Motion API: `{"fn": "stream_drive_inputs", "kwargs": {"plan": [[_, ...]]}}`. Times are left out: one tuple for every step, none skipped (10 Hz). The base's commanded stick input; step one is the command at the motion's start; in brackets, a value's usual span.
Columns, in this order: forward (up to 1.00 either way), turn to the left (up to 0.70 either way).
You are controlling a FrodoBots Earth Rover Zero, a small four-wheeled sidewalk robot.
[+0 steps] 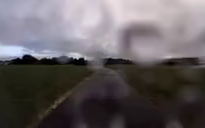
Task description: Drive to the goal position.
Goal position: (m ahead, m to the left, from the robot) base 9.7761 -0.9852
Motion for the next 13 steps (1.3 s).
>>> {"fn": "stream_drive_inputs", "kwargs": {"plan": [[0.70, 0.00], [0.70, 0.00], [0.70, 0.00], [0.70, 0.00], [0.70, 0.00], [0.70, 0.00], [0.70, 0.00], [0.70, 0.00], [0.70, 0.00], [0.70, 0.00], [0.70, 0.00], [0.70, 0.00], [0.70, 0.00]]}}
